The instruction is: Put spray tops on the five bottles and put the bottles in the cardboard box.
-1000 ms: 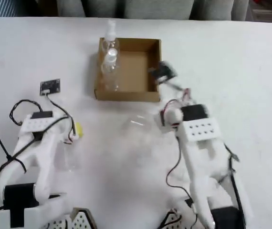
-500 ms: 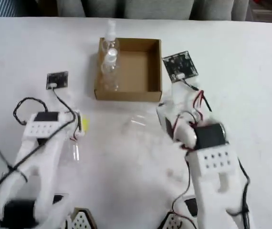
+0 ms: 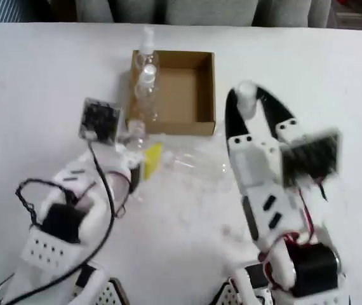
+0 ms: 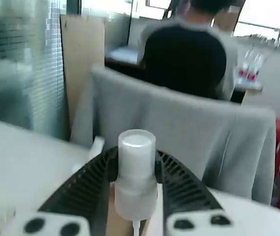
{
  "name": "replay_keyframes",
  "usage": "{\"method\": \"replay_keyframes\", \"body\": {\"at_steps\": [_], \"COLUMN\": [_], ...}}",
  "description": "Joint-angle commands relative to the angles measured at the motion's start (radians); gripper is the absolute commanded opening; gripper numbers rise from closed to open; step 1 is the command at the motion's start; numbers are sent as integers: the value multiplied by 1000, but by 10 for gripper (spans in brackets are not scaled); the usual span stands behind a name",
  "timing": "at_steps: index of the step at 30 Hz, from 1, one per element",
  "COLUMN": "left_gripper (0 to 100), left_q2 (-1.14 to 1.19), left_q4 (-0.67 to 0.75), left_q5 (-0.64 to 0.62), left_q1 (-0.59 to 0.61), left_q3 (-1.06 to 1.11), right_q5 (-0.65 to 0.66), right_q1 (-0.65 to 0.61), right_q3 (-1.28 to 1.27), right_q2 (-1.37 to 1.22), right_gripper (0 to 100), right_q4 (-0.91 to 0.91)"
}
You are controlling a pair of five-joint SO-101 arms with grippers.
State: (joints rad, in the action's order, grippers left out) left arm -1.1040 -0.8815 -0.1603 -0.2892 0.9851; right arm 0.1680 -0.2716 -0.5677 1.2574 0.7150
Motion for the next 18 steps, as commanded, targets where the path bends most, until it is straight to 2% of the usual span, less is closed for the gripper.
{"method": "replay_keyframes", "body": {"at_steps": [1,5,8,10,13,18], "left_gripper": [24,24,24,24,24,24], "left_q2": [-176,-351,-506,-613,-743,-719], "left_q4": [114,276,351,354,354,361], "left_q5": [14,14,14,14,14,14], "left_q1": [-117,-160,-162,-157,-156,-157], "left_q3": [97,269,399,471,569,634], "right_q5": [6,-5,-138,-203,-207,-212], "right_q1": [-5,-5,-24,-61,-159,-337], "right_q3": [51,51,51,52,52,48], "right_q2": [31,35,31,31,30,-10], "right_gripper": [15,15,15,15,15,15], "right_q4": [-176,-285,-314,-314,-314,-311]}}
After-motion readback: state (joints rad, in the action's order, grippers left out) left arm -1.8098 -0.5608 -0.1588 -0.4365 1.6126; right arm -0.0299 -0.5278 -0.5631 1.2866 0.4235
